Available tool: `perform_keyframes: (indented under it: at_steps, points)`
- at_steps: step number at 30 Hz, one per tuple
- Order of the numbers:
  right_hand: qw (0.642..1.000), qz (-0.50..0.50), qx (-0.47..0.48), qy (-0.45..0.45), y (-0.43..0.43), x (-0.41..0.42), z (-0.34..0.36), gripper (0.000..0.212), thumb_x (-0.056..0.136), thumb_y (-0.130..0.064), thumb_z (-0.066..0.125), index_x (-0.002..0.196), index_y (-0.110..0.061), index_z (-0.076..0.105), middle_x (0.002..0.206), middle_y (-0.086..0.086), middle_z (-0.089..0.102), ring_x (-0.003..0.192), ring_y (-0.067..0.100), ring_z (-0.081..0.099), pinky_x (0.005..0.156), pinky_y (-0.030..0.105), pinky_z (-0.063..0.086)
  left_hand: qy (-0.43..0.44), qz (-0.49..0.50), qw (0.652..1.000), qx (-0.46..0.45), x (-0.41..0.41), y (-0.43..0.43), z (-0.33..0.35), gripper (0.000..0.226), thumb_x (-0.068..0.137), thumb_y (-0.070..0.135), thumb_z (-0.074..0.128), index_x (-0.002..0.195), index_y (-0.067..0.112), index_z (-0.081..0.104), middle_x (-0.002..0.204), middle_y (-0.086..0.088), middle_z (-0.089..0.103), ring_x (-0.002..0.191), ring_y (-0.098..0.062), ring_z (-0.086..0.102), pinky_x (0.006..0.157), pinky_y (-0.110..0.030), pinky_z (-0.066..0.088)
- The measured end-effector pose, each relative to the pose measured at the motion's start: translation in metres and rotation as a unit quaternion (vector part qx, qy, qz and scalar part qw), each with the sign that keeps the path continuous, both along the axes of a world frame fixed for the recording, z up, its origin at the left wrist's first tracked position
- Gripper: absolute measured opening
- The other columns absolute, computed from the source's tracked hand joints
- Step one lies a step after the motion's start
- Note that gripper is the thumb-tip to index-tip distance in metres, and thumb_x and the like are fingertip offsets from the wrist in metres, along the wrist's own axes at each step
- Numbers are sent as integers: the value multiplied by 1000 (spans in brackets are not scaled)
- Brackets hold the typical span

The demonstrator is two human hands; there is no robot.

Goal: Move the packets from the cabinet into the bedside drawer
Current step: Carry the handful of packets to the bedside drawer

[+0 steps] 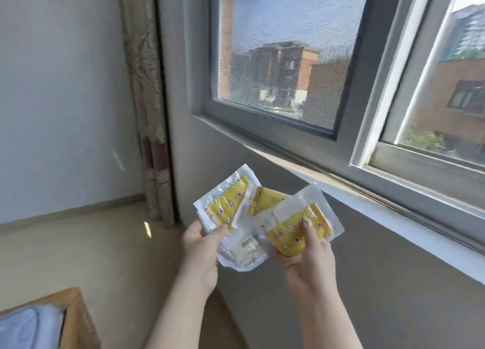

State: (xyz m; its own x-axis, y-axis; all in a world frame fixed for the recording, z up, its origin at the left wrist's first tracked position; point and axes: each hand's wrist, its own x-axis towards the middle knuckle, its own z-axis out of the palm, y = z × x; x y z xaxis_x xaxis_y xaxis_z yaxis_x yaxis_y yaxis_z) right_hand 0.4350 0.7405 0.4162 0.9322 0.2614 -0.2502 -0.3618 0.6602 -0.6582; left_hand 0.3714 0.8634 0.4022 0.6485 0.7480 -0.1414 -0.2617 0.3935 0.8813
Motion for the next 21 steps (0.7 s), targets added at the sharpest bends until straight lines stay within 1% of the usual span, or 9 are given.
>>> perform_keyframes:
  at_steps: [3, 5, 8, 10, 12, 14, 16, 18, 21]
  points:
    - [999, 39, -31, -1, 75, 3, -6, 3, 95, -14, 53, 92, -15, 55, 100, 9, 66, 91, 30, 65, 73, 47, 54, -34, 37, 999, -20, -6, 62, 5, 23, 86, -14, 51, 90, 7, 61, 86, -12, 68, 74, -26, 65, 81, -42, 50]
    - [997, 58, -50, -6, 126, 9, -7, 7, 94, -14, 55, 88, -16, 57, 93, 5, 66, 85, 25, 65, 81, 48, 53, -53, 56, 997, -16, -6, 107, 6, 27, 85, -15, 50, 92, 8, 62, 83, -9, 71, 69, -21, 69, 71, -39, 54]
    - [993, 91, -70, -28, 202, 30, -2, 8, 92, -15, 59, 85, -19, 60, 89, 1, 67, 82, 19, 65, 80, 41, 54, -76, 75, 994, -11, 3, 171, 9, 30, 84, -17, 48, 94, 7, 62, 82, -8, 72, 66, -19, 71, 61, -36, 57]
    - [989, 123, -70, -42, 254, 47, 2, 5, 91, -17, 60, 87, -20, 60, 94, 2, 68, 85, 20, 66, 78, 40, 54, -90, 100, 991, -8, 12, 214, 14, 31, 84, -17, 47, 98, 6, 61, 84, -8, 73, 72, -22, 70, 72, -43, 55]
    - [982, 167, -66, -60, 307, 57, 8, 1, 91, -19, 60, 91, -20, 61, 100, 4, 69, 93, 24, 67, 87, 46, 53, -99, 133, 986, 0, 15, 256, 22, 34, 84, -17, 45, 105, 5, 60, 89, -9, 73, 80, -25, 68, 83, -47, 49]
    - [969, 226, -62, -75, 361, 58, 13, 8, 90, -20, 61, 97, -17, 62, 105, 7, 70, 98, 27, 67, 90, 49, 51, -104, 159, 982, 10, 10, 299, 28, 36, 85, -17, 44, 110, 4, 59, 94, -11, 72, 82, -25, 68, 83, -45, 49]
    - [955, 280, -68, -77, 408, 52, 15, 14, 90, -21, 62, 101, -13, 62, 106, 9, 70, 97, 29, 67, 87, 49, 53, -109, 179, 978, 24, 1, 335, 30, 40, 81, -16, 49, 115, 5, 58, 102, -12, 71, 88, -26, 69, 79, -42, 52]
    - [940, 323, -77, -79, 451, 42, 14, 16, 90, -21, 62, 102, -11, 60, 105, 11, 70, 95, 30, 67, 83, 49, 54, -118, 195, 973, 41, -9, 367, 31, 54, 68, -12, 60, 118, 8, 59, 110, -13, 70, 96, -28, 68, 73, -39, 56]
    - [917, 382, -80, -85, 512, 25, 17, 19, 90, -22, 62, 104, -10, 59, 101, 9, 70, 86, 26, 68, 69, 40, 58, -140, 226, 962, 63, -28, 417, 33, 58, 62, -4, 59, 118, 13, 61, 111, -12, 69, 96, -28, 69, 67, -38, 57]
